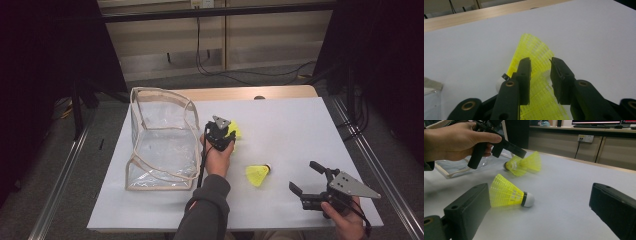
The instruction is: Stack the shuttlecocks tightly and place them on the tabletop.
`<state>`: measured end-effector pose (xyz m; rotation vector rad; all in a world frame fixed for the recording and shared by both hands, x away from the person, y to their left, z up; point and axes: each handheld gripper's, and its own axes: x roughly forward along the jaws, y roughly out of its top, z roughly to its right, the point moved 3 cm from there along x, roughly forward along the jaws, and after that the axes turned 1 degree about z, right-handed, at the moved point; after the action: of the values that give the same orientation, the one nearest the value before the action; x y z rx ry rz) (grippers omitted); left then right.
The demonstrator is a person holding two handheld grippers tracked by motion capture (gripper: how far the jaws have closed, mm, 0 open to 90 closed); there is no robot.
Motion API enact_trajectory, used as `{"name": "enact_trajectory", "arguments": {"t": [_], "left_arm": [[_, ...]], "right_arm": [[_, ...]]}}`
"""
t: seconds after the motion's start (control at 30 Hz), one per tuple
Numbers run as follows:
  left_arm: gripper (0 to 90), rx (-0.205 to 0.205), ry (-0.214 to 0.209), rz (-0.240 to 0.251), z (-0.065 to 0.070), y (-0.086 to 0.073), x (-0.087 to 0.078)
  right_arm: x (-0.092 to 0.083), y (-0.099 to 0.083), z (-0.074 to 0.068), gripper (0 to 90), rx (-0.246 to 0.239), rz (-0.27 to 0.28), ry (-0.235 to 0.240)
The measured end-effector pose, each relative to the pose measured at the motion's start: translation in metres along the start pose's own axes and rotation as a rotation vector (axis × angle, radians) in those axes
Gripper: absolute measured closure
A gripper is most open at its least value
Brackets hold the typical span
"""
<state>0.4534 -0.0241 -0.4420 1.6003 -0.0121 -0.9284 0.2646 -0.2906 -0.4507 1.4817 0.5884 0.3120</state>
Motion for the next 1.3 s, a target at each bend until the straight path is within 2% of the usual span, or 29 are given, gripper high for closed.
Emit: {"name": "enact_trajectory", "arguments": {"t": [0.17,0.5,0.73,0.97,1.13,1.3], "left_arm": [[66.4,-0.003,-0.003,0.001,0.000,0.000,-0.001],[57.6,-0.036,-0.019,0.025,0.003,0.004,-0.008],[48.5,-0.071,-0.026,0.046,0.009,0.005,-0.014],[34.5,-0.107,-0.039,0.048,0.014,0.005,-0.021],[29.9,-0.116,-0.061,0.061,0.020,0.006,-0.027],[25.5,-0.127,-0.064,0.072,0.024,0.008,-0.035]], "right_arm": [[0.000,0.000,0.000,2.5,0.000,0.000,0.000],[0.001,0.000,-0.001,2.5,0.004,-0.002,0.002],[0.001,0.000,-0.001,2.5,-0.001,-0.004,0.004],[0.003,0.000,-0.002,2.5,-0.002,-0.007,0.007],[0.004,-0.001,-0.004,2.4,-0.005,-0.014,0.013],[0.004,0.000,-0.005,2.4,-0.012,-0.013,0.013]]}}
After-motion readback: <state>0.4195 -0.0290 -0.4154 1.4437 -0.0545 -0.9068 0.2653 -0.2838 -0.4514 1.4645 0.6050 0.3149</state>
